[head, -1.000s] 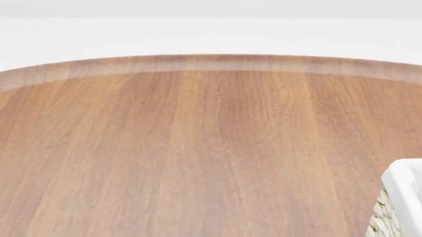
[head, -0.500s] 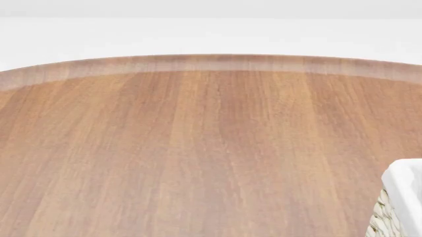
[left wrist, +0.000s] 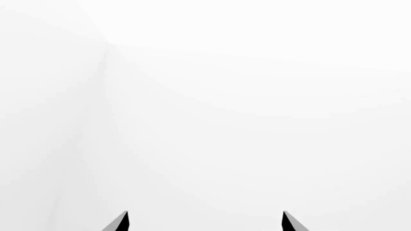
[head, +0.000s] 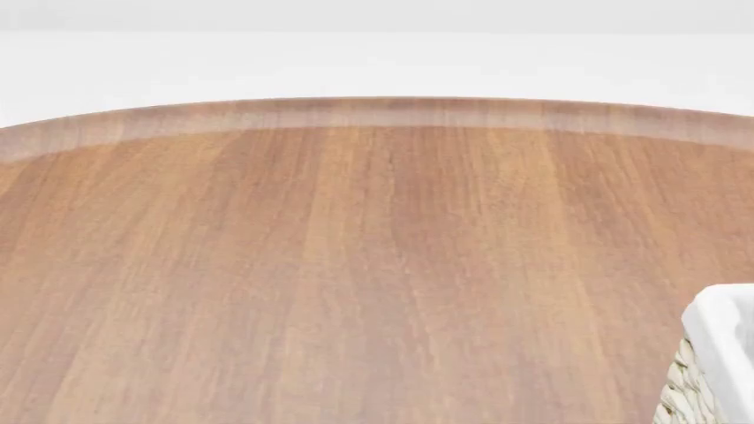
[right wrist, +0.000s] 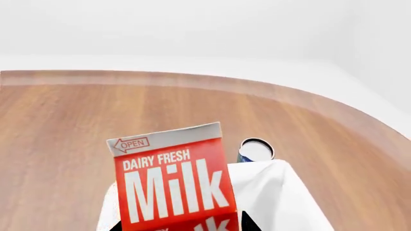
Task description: Pick the milk and place it in the basket.
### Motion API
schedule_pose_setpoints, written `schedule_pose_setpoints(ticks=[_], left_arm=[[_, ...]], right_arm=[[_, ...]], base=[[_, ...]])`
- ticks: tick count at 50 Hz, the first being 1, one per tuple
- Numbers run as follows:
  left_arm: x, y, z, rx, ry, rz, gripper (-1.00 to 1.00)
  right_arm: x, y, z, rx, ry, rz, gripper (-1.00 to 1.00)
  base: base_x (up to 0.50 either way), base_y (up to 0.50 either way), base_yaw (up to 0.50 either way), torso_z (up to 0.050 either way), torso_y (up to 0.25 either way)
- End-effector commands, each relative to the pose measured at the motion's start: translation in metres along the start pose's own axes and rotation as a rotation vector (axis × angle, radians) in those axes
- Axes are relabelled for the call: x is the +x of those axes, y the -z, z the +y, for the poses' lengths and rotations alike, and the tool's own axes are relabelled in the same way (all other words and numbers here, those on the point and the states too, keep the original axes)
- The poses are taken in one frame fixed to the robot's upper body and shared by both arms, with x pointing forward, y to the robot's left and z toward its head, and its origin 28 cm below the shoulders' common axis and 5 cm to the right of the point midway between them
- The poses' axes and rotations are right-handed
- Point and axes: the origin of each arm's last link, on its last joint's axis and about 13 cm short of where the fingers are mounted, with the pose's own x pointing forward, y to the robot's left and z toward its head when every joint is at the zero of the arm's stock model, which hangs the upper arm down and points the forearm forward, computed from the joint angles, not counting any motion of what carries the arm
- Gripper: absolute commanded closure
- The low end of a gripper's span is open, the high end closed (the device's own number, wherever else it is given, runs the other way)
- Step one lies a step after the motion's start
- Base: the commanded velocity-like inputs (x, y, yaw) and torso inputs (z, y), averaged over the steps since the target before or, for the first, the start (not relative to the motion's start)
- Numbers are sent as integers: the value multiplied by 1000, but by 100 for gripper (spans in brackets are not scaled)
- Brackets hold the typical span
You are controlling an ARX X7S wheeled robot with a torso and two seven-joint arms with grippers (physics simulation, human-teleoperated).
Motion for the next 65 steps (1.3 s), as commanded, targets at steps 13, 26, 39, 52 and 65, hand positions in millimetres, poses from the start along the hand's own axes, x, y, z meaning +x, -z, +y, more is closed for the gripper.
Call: schedule_pose_setpoints(ticks=[13, 26, 39, 52, 65], left_arm=[[1, 0, 0, 0, -2, -1, -100], [1, 1, 0, 0, 1, 0, -100], [0, 1, 1, 1, -1, -1, -100], [0, 0, 1, 1, -2, -1, -100], [1, 1, 1, -1, -2, 0, -100]], right_arm=[[0, 5, -12, 4, 54, 29, 100], [14, 3, -15, -13, 39, 113, 100], [15, 0, -18, -47, 23, 188, 100], [11, 3, -26, -39, 48, 232, 100], [11, 5, -29, -15, 78, 257, 100]], base=[[0, 0, 0, 1, 2], [0, 0, 0, 0, 1], [0, 0, 0, 1, 2], [0, 0, 0, 1, 1], [0, 0, 0, 0, 2]])
